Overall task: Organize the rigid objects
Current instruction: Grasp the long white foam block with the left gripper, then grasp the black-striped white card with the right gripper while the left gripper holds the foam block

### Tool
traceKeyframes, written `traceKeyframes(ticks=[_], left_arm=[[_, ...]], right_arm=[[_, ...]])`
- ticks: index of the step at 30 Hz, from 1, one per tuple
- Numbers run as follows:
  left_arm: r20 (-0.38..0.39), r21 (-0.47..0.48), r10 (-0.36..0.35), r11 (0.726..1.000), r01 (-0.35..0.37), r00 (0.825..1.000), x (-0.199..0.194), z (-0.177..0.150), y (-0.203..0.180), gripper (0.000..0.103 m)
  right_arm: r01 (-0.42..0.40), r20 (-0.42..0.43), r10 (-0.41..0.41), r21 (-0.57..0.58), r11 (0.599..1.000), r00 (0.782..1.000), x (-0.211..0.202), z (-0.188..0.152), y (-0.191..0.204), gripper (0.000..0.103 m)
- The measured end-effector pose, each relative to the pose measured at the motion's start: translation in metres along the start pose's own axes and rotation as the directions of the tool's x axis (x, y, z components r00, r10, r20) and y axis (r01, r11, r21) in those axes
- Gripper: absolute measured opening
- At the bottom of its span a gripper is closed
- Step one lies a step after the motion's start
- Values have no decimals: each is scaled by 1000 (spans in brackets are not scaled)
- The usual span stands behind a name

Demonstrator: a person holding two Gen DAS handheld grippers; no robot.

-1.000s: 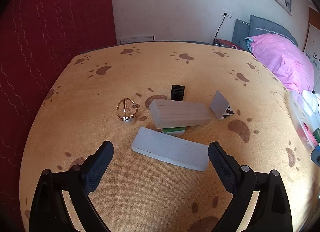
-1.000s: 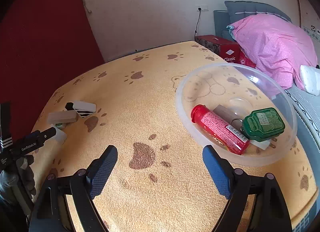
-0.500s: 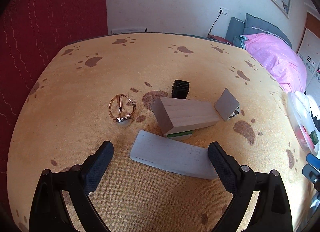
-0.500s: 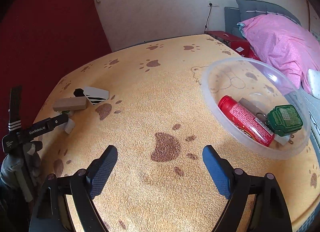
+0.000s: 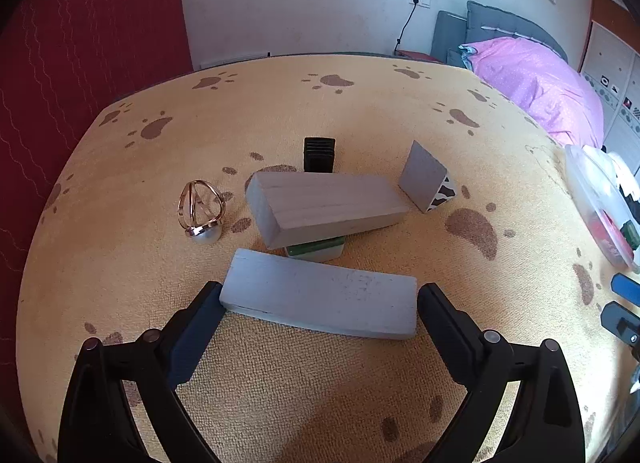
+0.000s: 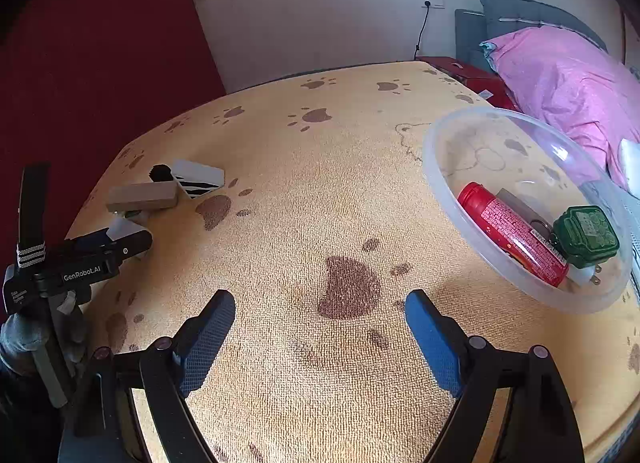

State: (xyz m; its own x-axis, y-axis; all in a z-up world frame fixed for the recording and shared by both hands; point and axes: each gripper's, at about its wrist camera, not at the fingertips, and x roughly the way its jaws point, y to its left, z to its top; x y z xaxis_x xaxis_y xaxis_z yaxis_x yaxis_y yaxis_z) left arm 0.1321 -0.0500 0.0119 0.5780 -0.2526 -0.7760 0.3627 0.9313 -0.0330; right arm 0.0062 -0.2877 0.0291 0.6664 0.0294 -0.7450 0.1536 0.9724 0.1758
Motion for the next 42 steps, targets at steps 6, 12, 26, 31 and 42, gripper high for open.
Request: traceKeyframes(ticks=[6, 12, 26, 31, 42], left_arm=[[12, 29, 42, 999, -43, 999, -1, -2, -5, 94], [60, -5, 30, 1000, -30, 998, -14, -6, 0, 94], [146, -121, 35, 993, -17, 989, -43, -25, 15, 94], [156, -138, 27, 990, -6, 987, -44, -27, 18, 94], [162, -142, 5, 990, 18, 987, -43, -29, 19, 94]], right_arm=[[-5, 1, 5, -8, 1000, 1000, 0, 3, 5, 90], [-6, -7, 6, -18, 1000, 1000, 3, 7, 10, 90], [-43, -41, 39, -102, 994, 998, 33, 42, 51, 90], [-62, -58, 55, -123, 990, 997, 51, 62, 71, 90], [-80, -93, 67, -141, 987, 993, 94, 96, 111, 90]])
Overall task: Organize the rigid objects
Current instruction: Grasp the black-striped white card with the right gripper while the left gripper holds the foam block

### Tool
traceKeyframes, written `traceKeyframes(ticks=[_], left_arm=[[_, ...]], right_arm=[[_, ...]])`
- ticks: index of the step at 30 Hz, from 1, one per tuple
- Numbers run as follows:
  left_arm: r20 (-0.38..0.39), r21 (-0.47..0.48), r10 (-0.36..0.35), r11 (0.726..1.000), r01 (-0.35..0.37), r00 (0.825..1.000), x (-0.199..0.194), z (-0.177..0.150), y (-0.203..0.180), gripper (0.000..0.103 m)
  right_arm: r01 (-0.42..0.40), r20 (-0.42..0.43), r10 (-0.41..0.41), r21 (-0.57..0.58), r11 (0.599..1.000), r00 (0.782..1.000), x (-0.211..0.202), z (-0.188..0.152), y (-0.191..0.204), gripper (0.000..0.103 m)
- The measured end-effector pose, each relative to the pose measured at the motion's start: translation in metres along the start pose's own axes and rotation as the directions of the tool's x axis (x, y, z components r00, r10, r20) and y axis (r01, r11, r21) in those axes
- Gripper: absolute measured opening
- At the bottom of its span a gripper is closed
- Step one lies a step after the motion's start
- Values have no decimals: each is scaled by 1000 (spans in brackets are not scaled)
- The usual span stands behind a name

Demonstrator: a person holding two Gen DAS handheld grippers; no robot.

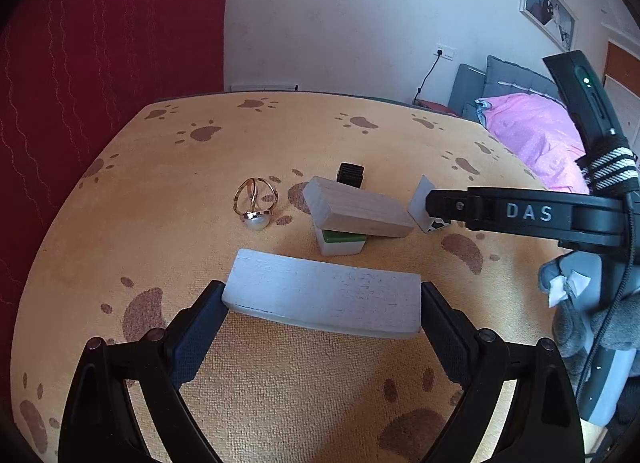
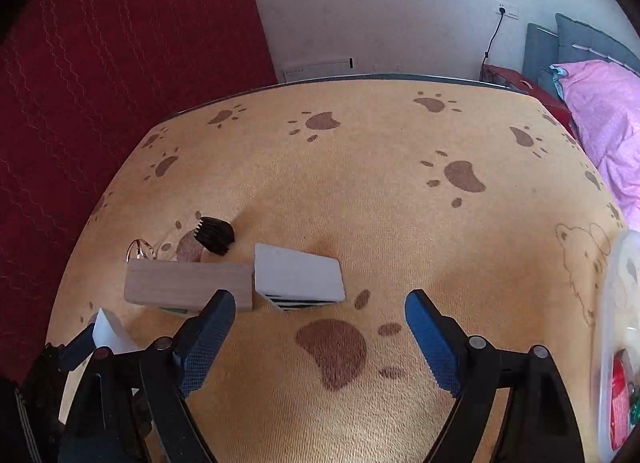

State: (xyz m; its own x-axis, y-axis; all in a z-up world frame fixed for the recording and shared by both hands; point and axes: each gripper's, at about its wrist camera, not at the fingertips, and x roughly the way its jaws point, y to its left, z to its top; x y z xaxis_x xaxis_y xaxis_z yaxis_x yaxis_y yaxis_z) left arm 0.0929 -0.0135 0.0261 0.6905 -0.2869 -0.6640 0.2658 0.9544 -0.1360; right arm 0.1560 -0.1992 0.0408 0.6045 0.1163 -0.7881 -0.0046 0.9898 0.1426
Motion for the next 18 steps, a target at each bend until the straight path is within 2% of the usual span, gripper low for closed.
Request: traceKeyframes(ticks=[6, 18], left_arm=[[-4, -12, -9, 1000, 9, 1000, 1, 0, 2, 94], [-6, -6, -8, 1000, 8, 1000, 1, -1, 1, 94]], right_arm=[[23, -18, -23, 45, 999, 1000, 13, 7, -12, 90], [8, 25, -12, 159, 987, 1000, -9, 0, -52, 94]])
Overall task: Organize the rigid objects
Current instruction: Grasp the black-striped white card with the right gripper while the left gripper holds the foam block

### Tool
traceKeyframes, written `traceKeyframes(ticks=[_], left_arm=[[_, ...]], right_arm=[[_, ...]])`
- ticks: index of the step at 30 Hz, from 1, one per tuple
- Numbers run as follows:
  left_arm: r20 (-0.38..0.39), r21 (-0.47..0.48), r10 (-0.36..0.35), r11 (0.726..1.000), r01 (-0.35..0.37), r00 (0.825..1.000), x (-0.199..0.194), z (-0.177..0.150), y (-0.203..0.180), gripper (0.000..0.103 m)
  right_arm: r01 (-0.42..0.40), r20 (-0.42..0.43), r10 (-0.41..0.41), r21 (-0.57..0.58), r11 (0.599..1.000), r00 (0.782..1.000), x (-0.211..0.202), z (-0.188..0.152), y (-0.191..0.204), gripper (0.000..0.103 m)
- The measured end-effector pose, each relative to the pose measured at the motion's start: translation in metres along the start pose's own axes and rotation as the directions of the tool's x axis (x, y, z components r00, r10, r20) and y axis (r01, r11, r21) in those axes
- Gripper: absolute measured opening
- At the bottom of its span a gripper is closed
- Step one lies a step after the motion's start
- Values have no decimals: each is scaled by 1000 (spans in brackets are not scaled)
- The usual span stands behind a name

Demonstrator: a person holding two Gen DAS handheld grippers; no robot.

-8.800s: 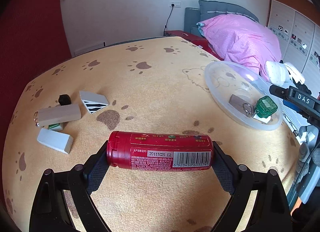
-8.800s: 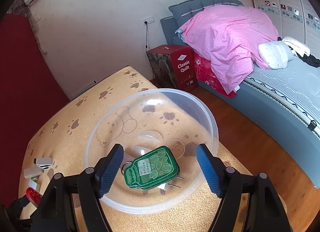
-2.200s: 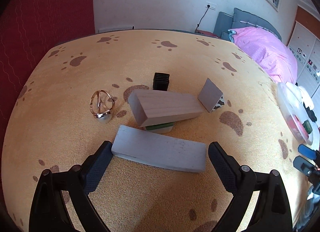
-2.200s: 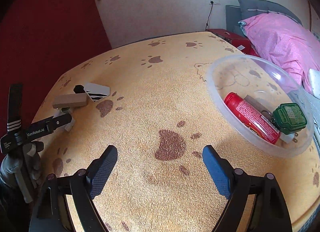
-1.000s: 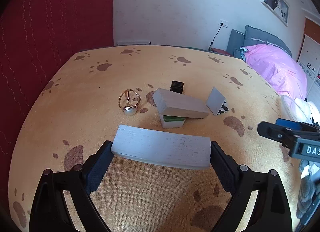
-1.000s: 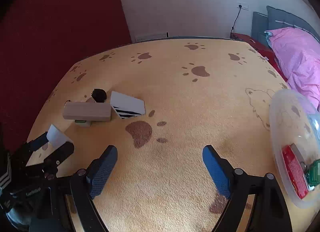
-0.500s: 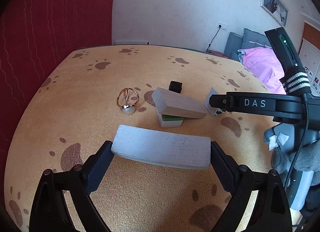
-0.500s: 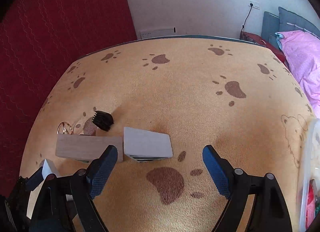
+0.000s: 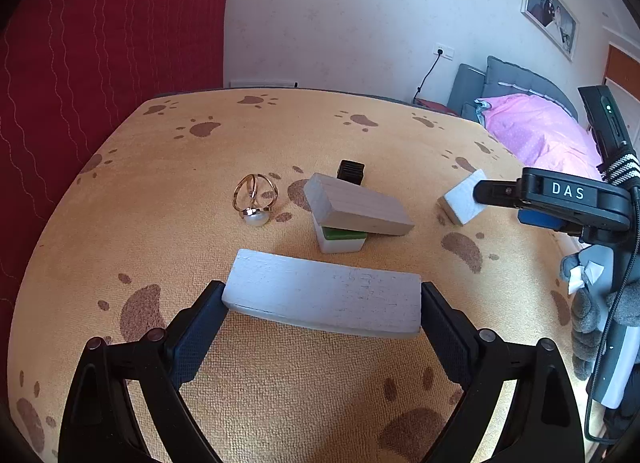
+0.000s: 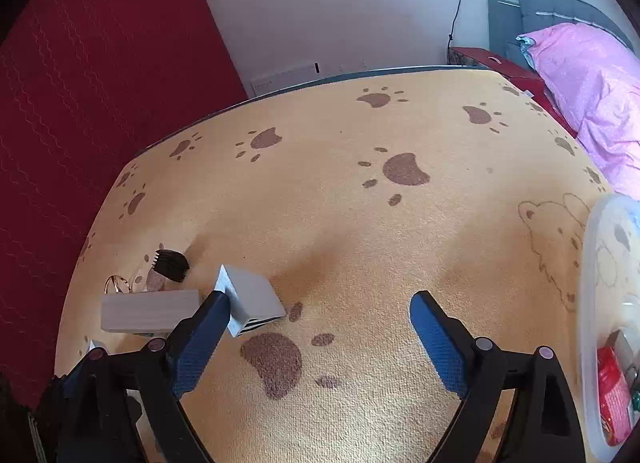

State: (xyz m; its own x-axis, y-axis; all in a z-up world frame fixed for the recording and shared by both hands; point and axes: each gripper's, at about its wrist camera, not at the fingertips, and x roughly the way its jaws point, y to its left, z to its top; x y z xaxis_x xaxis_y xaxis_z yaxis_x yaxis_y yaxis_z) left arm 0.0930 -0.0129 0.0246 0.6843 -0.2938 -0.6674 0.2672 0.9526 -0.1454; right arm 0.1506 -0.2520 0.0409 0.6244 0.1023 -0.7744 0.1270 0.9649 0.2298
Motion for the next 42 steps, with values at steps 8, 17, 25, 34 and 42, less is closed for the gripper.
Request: traceKeyframes(ticks=[8, 17, 25, 34, 42], left_arm=[[0, 2, 0, 1000, 0, 1000, 0, 0, -1, 94], [0, 3, 0, 1000, 0, 1000, 0, 0, -1, 94], [0, 4, 0, 1000, 0, 1000, -1, 0, -2, 94], [0, 5, 0, 1000, 0, 1000, -1, 0, -2, 94], [1, 8, 0, 1000, 0, 1000, -2, 0, -3, 94]], right_arm=[[38, 0, -38, 7, 999, 999, -8, -17, -15, 94], [37, 12, -37, 11, 999, 999, -14, -24, -17, 94], [-48, 3, 49, -135, 990, 999, -14, -36, 17, 82], [-43, -37, 35, -246, 968, 999, 2, -43, 48, 54], [-22, -39, 13, -229, 973, 999, 12, -36, 40, 32]])
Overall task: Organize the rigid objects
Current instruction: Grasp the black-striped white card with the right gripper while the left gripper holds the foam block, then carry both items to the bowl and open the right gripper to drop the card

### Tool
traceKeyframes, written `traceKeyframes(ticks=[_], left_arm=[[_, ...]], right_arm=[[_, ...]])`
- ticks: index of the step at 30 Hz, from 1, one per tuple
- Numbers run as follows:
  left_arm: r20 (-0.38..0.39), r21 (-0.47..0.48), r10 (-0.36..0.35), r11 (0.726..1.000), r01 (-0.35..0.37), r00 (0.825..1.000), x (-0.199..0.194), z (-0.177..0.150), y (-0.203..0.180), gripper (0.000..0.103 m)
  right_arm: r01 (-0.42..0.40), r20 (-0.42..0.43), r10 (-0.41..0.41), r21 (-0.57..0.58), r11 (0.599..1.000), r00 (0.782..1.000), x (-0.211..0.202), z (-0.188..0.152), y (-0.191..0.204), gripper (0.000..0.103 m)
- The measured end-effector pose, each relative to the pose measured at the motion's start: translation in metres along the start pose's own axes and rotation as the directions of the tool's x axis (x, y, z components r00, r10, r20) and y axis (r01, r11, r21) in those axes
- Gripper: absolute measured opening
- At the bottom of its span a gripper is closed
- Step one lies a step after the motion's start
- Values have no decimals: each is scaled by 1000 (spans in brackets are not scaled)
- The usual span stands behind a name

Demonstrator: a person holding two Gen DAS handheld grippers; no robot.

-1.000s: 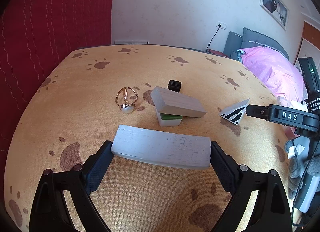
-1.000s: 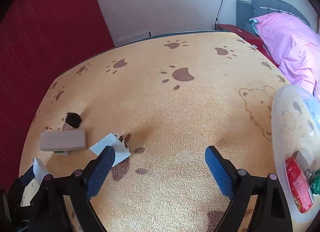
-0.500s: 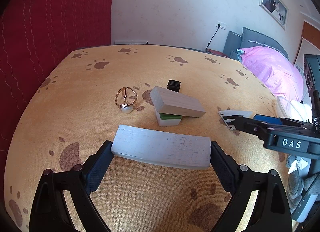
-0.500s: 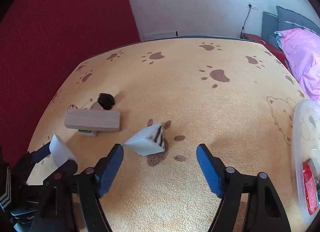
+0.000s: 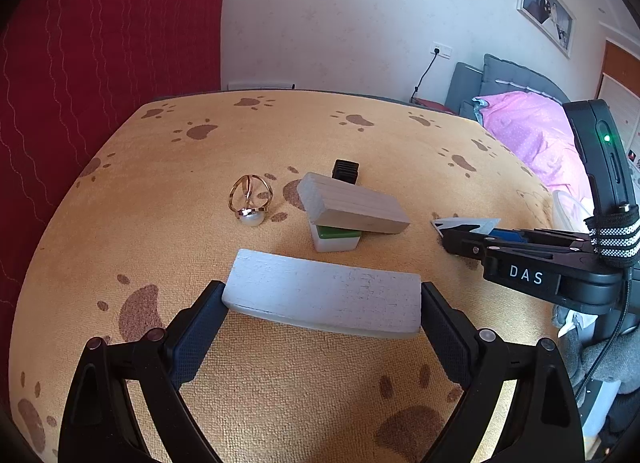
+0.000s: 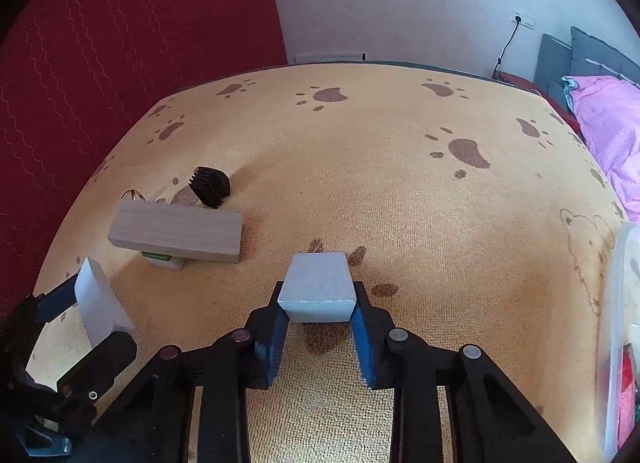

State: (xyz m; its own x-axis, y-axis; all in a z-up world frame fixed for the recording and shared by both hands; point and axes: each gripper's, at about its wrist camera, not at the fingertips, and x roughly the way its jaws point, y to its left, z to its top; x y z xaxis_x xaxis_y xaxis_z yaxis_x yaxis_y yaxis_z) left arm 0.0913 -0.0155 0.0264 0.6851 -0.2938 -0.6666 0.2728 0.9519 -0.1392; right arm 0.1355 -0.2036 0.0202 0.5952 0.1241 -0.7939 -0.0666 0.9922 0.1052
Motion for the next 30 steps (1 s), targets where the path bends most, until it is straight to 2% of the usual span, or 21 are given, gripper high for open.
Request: traceKeyframes(ticks=[16, 30], left_arm=[[8, -1, 1, 1000, -1, 1000, -1, 1, 1, 94], [-9, 11, -26, 1000, 26, 1000, -3, 0, -11, 94]], right_arm=[[-26, 62, 24, 33, 999, 998, -41, -10, -5, 32], [23, 80, -34, 139, 990, 996, -71, -39, -49, 32]])
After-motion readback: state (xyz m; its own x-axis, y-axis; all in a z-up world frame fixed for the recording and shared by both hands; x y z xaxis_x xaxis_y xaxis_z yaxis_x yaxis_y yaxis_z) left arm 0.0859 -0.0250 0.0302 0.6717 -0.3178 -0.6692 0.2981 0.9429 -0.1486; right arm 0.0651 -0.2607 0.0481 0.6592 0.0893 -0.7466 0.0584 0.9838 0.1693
